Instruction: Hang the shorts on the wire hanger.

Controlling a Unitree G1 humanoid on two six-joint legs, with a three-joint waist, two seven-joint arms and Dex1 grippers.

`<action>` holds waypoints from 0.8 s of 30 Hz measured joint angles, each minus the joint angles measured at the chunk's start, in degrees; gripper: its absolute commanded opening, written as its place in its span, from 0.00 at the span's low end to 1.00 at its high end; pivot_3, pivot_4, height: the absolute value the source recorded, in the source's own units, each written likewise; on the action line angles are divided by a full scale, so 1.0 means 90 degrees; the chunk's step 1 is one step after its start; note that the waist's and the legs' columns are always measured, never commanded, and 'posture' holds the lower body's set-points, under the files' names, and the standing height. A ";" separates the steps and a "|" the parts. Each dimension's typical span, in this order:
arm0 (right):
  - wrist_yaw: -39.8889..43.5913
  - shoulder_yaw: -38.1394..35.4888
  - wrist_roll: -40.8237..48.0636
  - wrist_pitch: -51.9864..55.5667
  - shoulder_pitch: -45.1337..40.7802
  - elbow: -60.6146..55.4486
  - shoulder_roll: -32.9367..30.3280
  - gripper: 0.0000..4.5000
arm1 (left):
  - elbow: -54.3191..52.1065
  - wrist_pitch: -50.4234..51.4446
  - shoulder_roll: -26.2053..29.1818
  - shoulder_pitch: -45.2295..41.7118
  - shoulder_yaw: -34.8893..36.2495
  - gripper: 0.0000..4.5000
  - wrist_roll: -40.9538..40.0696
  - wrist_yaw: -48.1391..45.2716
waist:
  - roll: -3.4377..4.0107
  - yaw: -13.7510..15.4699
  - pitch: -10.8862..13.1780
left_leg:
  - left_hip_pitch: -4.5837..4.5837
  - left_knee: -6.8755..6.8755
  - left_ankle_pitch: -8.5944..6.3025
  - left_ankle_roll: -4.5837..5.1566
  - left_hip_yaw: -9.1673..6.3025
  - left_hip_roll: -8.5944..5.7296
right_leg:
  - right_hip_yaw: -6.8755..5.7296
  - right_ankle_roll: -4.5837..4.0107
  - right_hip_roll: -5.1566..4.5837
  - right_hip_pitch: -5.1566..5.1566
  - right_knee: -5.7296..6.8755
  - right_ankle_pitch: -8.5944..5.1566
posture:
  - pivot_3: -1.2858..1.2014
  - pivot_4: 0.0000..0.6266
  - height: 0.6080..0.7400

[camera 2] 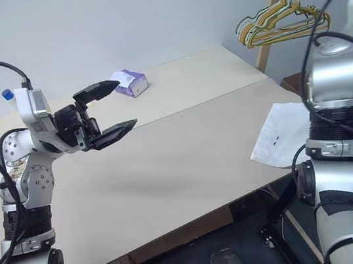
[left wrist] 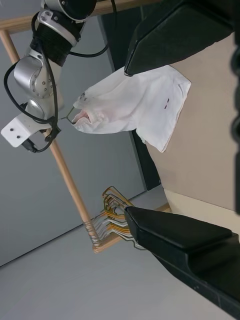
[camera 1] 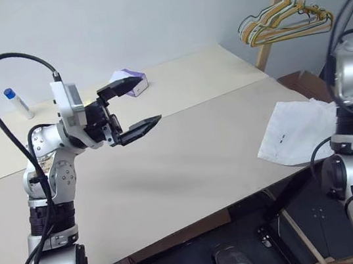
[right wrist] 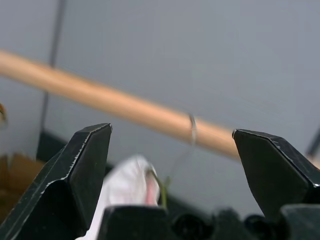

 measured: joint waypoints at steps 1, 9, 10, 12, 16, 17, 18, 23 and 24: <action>0.0243 0.0190 -0.0013 -0.0077 0.0085 -0.0094 0.0014 0.99 | -0.0003 0.0000 0.0040 0.0098 0.0031 1.00 0.0020 0.0063 | 0.0000 -0.0001 0.0000 | 0.0000 0.0001 0.0000 0.0000 0.0000 0.0001 | 0.0001 0.0000 0.0000 0.0000 0.0001 0.0000 | 0.46 0.00 1.00; 0.2792 0.1272 0.0374 -0.0508 0.1175 -0.1175 0.0157 0.99 | -0.0339 0.0305 0.0369 0.1189 0.0474 1.00 0.0073 0.0765 | -0.0017 0.0244 0.0008 | 0.0002 0.0003 -0.0001 0.0002 -0.0013 0.0005 | -0.0013 -0.0015 -0.0002 -0.0018 0.0000 0.0011 | 0.50 0.00 1.00; 0.3057 0.1339 0.0470 -0.0550 0.1272 -0.1259 0.0163 0.99 | -0.0424 0.0343 0.0402 0.1314 0.0547 1.00 0.0058 0.0845 | -0.0017 0.0300 0.0009 | -0.0001 0.0003 -0.0001 0.0002 -0.0013 0.0005 | -0.0013 -0.0015 -0.0002 -0.0024 -0.0002 0.0012 | 0.50 0.00 1.00; 0.3747 0.1555 0.0652 -0.0723 0.1469 -0.1393 0.0160 0.99 | -0.0666 0.0422 0.0451 0.1703 0.0714 1.00 0.0010 0.0987 | -0.0020 0.0436 0.0010 | -0.0003 0.0003 -0.0002 0.0002 -0.0013 0.0006 | -0.0016 -0.0016 -0.0003 -0.0027 -0.0002 0.0012 | 0.51 0.00 1.00; 0.4951 0.2119 0.0848 -0.0960 0.1853 -0.1708 0.0061 0.99 | -0.0980 0.0538 0.0523 0.2467 0.0873 1.00 0.0038 0.1231 | -0.0031 0.0707 0.0014 | -0.0006 0.0002 -0.0002 0.0002 -0.0013 0.0010 | -0.0025 -0.0019 -0.0001 -0.0034 -0.0004 0.0013 | 0.52 0.00 1.00; 0.5262 0.2244 0.0898 -0.0991 0.1990 -0.1850 0.0027 0.99 | -0.1038 0.0536 0.0554 0.2686 0.0882 1.00 0.0103 0.1272 | -0.0031 0.0774 0.0014 | -0.0008 0.0002 -0.0002 0.0002 -0.0014 0.0012 | -0.0030 -0.0020 -0.0002 -0.0035 -0.0004 0.0013 | 0.52 0.00 1.00; 0.5502 0.2361 0.0946 -0.1002 0.2109 -0.1958 -0.0004 0.99 | -0.1049 0.0536 0.0561 0.2853 0.0885 1.00 0.0180 0.1306 | -0.0033 0.0858 0.0015 | -0.0009 0.0002 -0.0002 0.0002 -0.0013 0.0012 | -0.0032 -0.0021 -0.0002 -0.0039 -0.0003 0.0013 | 0.52 0.00 1.00; 0.6306 0.2644 0.0986 -0.1033 0.2533 -0.2435 -0.0167 0.99 | -0.1126 0.0544 0.0606 0.3220 0.0882 1.00 0.0329 0.1401 | -0.0055 0.1233 0.0019 | -0.0015 0.0009 -0.0002 0.0001 -0.0007 0.0018 | -0.0057 -0.0035 0.0000 -0.0043 -0.0003 0.0018 | 0.53 0.00 1.00; 0.6409 0.2670 0.0982 -0.1033 0.2579 -0.2483 -0.0183 0.99 | -0.1127 0.0552 0.0622 0.3243 0.0882 1.00 0.0344 0.1424 | -0.0056 0.1281 0.0020 | -0.0016 0.0009 -0.0001 0.0001 -0.0003 0.0017 | -0.0063 -0.0037 0.0000 -0.0043 -0.0003 0.0019 | 0.54 0.00 1.00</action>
